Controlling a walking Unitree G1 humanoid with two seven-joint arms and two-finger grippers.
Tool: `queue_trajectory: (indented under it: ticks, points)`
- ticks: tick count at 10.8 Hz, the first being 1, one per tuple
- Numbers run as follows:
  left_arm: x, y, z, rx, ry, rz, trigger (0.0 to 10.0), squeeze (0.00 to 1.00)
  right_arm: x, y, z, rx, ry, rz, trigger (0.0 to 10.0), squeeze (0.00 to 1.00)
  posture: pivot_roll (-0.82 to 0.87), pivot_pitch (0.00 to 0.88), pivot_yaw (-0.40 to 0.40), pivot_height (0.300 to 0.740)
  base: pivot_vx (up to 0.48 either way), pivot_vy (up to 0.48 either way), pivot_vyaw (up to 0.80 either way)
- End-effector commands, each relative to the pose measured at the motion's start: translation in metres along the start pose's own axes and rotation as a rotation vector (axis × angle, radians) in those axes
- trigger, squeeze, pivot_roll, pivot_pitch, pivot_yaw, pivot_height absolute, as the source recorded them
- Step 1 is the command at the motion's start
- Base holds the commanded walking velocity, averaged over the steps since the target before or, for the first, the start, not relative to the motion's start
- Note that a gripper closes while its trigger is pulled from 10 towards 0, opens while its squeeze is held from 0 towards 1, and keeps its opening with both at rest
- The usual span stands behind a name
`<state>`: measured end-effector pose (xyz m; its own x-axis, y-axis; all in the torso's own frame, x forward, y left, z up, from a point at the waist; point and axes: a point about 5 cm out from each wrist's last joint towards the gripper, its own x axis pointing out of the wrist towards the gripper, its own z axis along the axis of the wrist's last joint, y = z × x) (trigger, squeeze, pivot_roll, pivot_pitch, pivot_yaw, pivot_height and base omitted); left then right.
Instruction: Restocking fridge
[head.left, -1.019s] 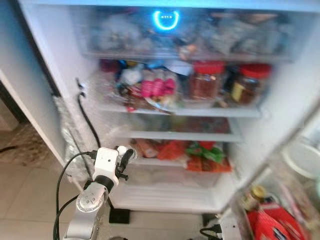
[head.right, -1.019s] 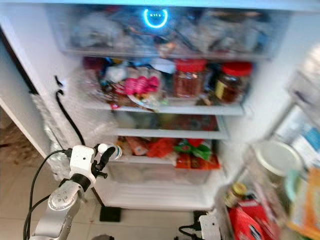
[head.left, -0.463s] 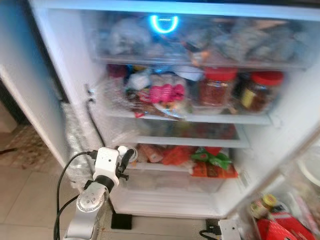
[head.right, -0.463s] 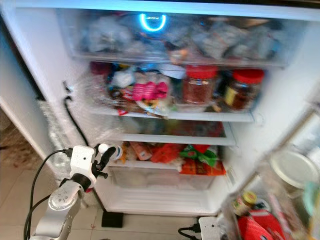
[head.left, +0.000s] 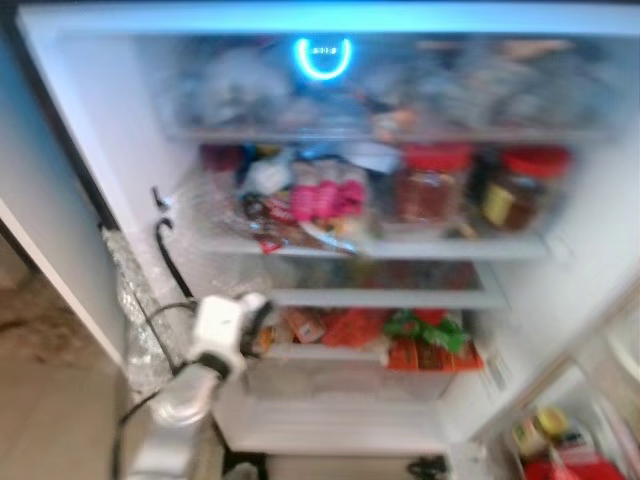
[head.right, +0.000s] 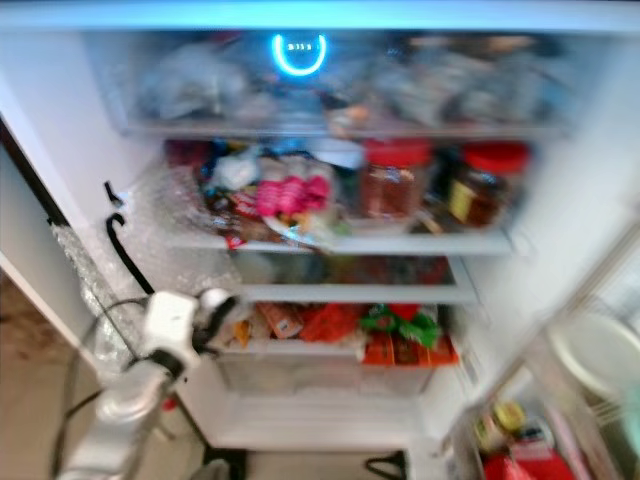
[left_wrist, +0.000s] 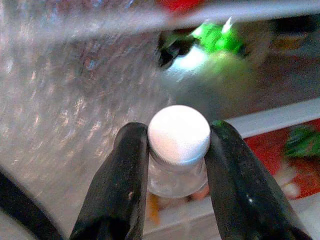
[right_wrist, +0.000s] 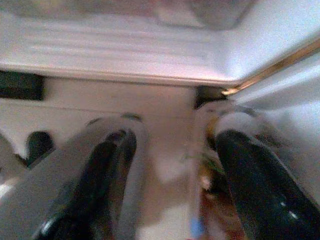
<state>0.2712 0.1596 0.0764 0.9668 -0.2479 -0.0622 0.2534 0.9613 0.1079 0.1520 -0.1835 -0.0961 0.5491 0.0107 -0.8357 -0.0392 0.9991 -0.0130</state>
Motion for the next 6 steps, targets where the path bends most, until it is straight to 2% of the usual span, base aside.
queue_trajectory:
  ticks: [1, 3, 6]
  points:
    - [0.0052, -0.0083, 0.0086, -0.005, -0.037, -0.028, 10.0, 0.0, -0.0018, 0.0008, -0.0097, 0.001, 0.038, 0.006, 10.0, 0.0, -0.09, 0.037, 0.001, 0.651, 0.345, 0.0, 0.0]
    - [0.0046, -0.0096, 0.008, -0.009, -0.034, -0.041, 10.0, 0.0, -0.0017, 0.0008, -0.0094, 0.006, 0.034, 0.004, 10.0, 0.0, -0.09, 0.037, 0.001, 0.651, 0.326, 0.0, 0.0]
    - [0.0027, -0.0165, 0.0049, -0.029, -0.016, -0.112, 10.0, 0.0, -0.0017, 0.0009, -0.0093, 0.006, 0.032, 0.001, 10.0, 0.0, -0.09, 0.037, 0.001, 0.651, 0.0, 0.0, 0.0]
